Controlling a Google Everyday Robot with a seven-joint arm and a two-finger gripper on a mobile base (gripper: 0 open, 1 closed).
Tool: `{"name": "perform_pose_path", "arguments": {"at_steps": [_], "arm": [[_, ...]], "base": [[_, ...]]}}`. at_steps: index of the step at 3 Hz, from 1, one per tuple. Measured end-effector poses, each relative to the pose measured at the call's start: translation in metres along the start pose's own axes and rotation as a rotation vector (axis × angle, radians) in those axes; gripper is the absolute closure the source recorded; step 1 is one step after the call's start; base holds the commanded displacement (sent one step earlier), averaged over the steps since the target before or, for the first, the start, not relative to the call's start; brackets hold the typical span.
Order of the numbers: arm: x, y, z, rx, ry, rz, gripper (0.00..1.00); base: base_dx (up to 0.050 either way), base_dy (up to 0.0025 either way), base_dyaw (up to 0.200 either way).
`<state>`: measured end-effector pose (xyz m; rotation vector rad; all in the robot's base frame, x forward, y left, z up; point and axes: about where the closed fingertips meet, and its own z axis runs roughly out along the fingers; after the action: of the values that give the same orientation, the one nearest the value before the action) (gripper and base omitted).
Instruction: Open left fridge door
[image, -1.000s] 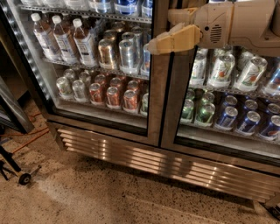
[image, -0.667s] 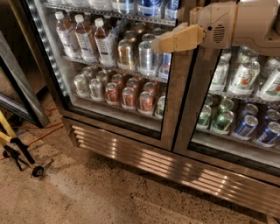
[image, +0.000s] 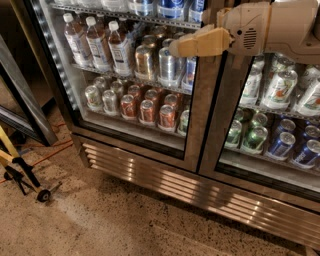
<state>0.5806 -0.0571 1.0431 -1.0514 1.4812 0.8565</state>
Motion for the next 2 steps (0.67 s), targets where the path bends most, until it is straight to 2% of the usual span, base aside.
{"name": "perform_pose_path", "arguments": {"at_steps": [2], "arm": [[0.0,0.0,0.0,0.0,0.0,0.0,0.65]], "base": [[0.0,0.0,0.0]]}}
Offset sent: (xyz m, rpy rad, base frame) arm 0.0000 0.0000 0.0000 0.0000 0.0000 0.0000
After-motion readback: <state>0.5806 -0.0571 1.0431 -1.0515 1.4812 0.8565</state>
